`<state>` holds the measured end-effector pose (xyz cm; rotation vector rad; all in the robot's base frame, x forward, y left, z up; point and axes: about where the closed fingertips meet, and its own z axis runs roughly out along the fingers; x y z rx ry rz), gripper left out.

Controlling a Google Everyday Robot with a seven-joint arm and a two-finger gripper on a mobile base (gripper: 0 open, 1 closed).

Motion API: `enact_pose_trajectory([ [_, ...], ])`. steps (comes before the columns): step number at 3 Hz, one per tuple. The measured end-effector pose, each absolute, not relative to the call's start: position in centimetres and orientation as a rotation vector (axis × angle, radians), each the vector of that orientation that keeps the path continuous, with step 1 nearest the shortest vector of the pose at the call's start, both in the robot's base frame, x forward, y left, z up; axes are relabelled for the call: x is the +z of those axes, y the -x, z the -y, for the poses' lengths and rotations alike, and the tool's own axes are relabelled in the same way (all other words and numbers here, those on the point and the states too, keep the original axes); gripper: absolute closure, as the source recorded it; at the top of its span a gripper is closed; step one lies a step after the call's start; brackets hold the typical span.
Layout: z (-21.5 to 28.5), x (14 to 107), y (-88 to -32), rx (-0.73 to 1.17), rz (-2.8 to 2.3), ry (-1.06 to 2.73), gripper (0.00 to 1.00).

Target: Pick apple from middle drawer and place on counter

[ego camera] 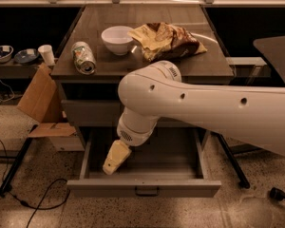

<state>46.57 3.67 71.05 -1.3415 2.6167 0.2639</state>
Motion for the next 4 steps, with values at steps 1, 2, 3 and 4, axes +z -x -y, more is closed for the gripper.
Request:
enact_pose_trajectory([
  [1,-3.7,71.1,-46.6,0.264,-2.617,1.342,0.0],
  [2,-3.8,70.6,-46.7,0.299,-2.629,1.296,0.0],
  [3,-5.4,68.5,-48.0,0.406,-2.676,1.132,0.0],
  [4,-8.0,65.8,-50.0,0.506,-2.721,0.919,0.0],
])
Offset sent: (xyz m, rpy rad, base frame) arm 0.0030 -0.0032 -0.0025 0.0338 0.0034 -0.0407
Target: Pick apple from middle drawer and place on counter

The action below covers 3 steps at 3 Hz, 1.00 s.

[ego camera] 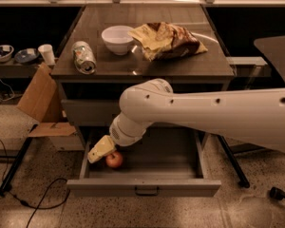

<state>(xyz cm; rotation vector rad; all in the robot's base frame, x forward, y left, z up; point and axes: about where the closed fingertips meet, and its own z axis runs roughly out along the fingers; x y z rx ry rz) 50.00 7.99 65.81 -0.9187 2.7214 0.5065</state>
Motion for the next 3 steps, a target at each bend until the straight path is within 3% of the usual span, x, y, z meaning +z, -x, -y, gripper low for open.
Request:
enact_pose_trajectory([
  [3,-14.5,57.7,-57.3,0.523,-2.888,0.373,0.0],
])
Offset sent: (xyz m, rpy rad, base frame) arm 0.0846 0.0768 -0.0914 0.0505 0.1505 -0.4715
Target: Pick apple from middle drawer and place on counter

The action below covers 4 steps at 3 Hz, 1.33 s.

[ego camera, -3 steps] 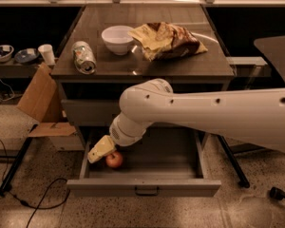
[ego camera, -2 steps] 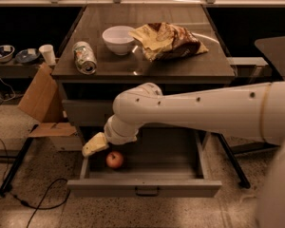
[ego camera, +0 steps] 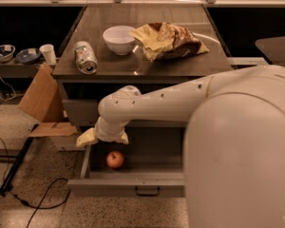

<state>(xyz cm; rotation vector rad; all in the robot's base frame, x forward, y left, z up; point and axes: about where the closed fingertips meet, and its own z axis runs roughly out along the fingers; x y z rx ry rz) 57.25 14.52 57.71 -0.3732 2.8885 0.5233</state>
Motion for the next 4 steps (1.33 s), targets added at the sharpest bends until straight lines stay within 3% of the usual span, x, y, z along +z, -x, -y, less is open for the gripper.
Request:
enact_pose_trajectory([
  [4,-18.3,50.5,-59.2,0.382,-3.011,0.099,0.0],
])
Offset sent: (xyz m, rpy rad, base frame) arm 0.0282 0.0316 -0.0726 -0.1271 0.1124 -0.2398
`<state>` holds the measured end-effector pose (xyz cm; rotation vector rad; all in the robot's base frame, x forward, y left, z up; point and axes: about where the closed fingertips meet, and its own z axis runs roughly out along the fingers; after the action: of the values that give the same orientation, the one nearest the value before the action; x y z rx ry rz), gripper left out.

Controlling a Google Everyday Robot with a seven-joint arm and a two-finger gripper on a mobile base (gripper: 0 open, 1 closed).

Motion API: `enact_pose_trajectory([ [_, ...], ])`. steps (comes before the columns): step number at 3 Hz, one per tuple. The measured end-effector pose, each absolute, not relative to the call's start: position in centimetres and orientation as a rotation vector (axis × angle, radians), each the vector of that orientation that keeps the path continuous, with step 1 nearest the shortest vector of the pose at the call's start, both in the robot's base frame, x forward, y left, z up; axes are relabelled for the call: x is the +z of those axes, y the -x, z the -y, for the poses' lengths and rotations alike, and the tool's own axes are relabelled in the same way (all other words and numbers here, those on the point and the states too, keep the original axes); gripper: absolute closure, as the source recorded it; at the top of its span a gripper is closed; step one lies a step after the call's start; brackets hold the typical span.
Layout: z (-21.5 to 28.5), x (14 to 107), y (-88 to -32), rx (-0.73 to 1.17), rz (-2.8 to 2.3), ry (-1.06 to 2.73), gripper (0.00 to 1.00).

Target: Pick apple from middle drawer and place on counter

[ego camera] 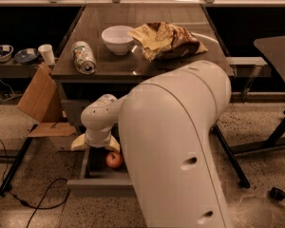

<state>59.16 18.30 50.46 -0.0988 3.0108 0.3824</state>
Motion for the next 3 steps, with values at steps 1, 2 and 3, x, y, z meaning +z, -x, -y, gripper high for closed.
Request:
enact_pose_trajectory([
  [1,-19.1,49.1,-59.0,0.32,-3.017,0.106,0.0],
  [2,-19.4,47.6,-59.1,0.202,-3.017,0.081,0.0],
  [3,-18.7,45.9,-59.8,0.057,-3.014,0.03,0.0],
])
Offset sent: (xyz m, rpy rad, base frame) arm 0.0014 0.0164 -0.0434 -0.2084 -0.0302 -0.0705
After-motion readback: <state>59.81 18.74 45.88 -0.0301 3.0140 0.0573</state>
